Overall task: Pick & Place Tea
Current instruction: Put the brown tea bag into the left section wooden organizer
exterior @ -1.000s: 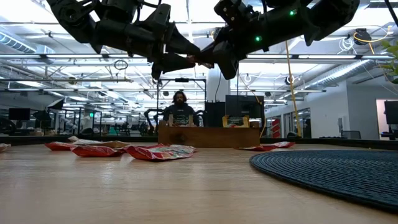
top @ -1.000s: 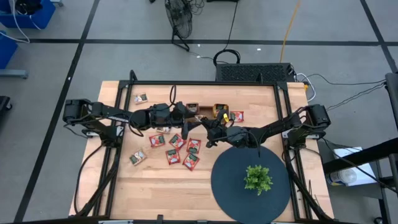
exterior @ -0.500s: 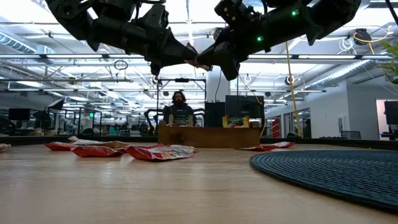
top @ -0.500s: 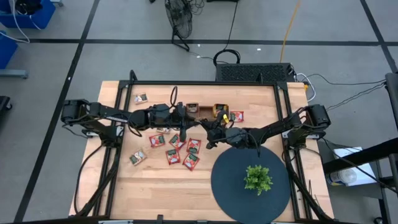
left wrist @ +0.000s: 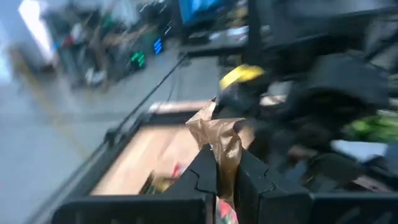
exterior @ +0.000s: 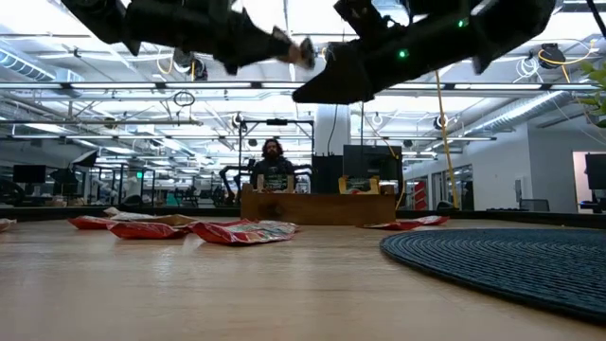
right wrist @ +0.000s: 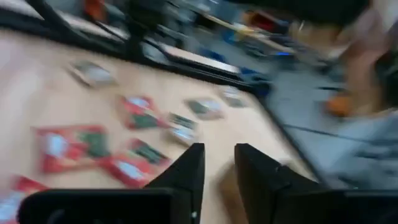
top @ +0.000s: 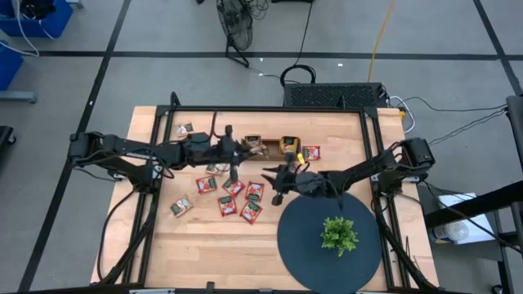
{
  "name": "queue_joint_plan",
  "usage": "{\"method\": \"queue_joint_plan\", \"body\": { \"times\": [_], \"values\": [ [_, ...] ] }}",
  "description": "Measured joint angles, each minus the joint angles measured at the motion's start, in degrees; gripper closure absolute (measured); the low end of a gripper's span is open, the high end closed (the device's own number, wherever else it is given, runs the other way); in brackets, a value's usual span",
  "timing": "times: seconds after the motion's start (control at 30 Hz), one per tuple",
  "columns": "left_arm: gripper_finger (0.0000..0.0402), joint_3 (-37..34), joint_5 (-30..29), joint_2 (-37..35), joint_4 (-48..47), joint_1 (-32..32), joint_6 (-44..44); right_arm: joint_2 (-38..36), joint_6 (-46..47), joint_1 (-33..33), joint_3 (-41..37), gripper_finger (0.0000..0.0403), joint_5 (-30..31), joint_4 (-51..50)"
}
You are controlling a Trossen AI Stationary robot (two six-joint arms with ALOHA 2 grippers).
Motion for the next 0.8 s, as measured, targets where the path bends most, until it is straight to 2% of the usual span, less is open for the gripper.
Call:
{"method": "queue_joint_plan", "body": {
  "times": [0.07, 0.17, 0.3, 0.4, 0.53, 0.63, 0.8],
  "values": [
    [0.0377, 0.0, 2.51, 0.07, 3.38, -0.49, 3.95, 0.0, 3.67, -2.34, -1.06, 0.0313, -6.96, 3.32],
    [0.0377, 0.0, 6.46, 0.28, 7.98, -0.85, 8.31, 0.0, 6.09, -5.49, -3.58, 0.0303, -12.53, 9.89],
    [0.0377, -1.64, 12.86, 0.81, 15.35, -0.91, 13.02, 0.0, 7.88, -9.04, -7.24, 0.0296, -22.02, 24.19],
    [0.0377, -3.08, 14.12, 1.79, 20.09, -0.63, 14.28, 0.0, 8.28, -11.13, -9.51, 0.0292, -31.62, 36.05],
    [0.0377, -4.02, 14.86, 2.61, 26.95, 0.94, 14.31, -0.04, 10.97, -12.93, -9.98, 0.0284, -40.65, 47.02],
    [0.0377, -4.74, 15.86, 4.28, 31.39, 2.08, 13.74, -0.04, 12.76, -13.13, -8.14, 0.0274, -42.09, 45.84],
    [0.0377, -4.63, 18.15, 7.01, 34.35, 3.05, 12.21, 0.0, 11.72, -12.98, -4.19, 0.0251, -42.05, 37.5]
  ]
}}
